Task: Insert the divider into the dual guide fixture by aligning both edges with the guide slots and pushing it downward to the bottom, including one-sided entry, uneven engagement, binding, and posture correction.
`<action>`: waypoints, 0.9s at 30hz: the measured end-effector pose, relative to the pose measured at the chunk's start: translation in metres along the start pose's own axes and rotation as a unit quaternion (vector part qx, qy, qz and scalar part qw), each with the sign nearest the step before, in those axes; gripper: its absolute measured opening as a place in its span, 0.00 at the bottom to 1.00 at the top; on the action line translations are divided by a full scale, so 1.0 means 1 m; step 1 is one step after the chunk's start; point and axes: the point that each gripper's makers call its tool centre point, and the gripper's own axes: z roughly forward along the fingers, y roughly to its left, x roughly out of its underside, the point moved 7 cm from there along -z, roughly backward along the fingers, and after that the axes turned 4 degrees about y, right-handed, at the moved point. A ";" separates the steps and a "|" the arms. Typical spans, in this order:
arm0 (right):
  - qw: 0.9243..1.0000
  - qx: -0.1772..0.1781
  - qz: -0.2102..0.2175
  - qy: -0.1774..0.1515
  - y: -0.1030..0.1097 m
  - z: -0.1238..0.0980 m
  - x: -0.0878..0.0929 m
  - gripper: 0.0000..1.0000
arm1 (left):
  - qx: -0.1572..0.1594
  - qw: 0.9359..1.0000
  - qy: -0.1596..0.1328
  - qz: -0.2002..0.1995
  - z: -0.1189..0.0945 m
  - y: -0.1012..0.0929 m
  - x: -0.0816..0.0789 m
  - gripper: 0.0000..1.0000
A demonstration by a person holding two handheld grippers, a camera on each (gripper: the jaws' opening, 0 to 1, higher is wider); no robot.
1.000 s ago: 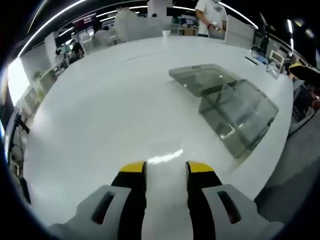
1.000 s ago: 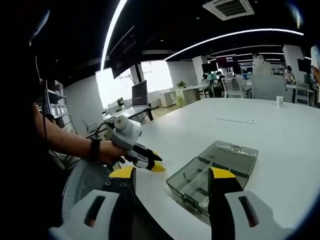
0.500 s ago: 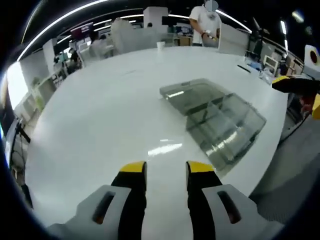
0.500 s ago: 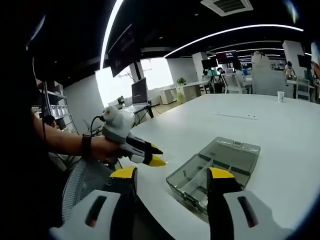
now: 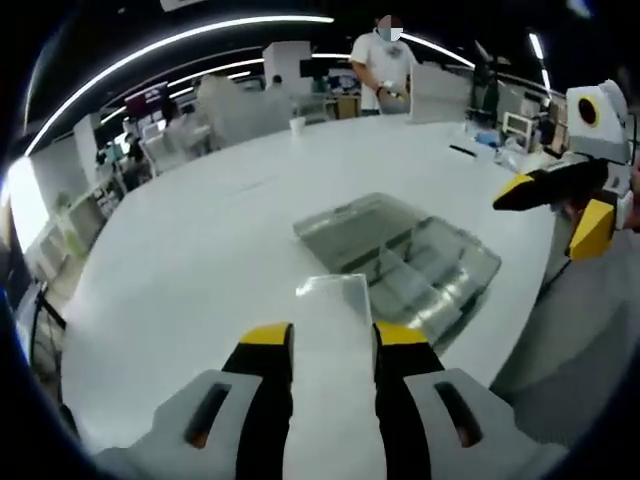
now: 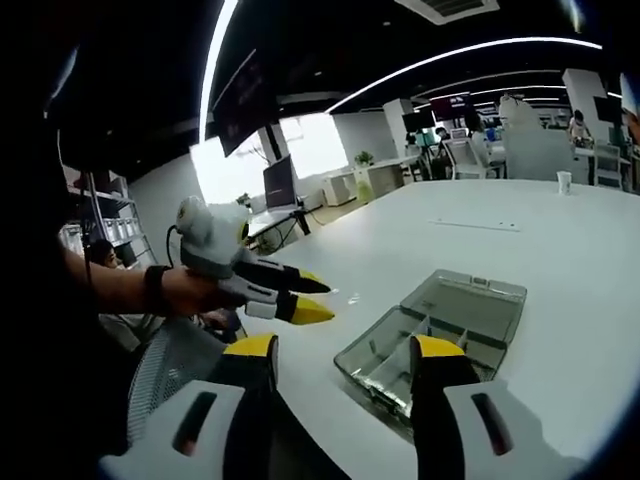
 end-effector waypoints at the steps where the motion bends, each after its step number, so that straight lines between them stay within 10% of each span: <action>1: 1.000 0.000 0.001 0.000 -0.001 0.000 0.000 0.49 | 0.002 1.000 -0.001 0.001 0.000 -0.001 0.000 0.28; 27: 0.999 -0.027 0.045 0.005 0.001 0.003 0.002 0.37 | 0.071 0.992 -0.039 0.099 -0.014 -0.051 -0.012 0.28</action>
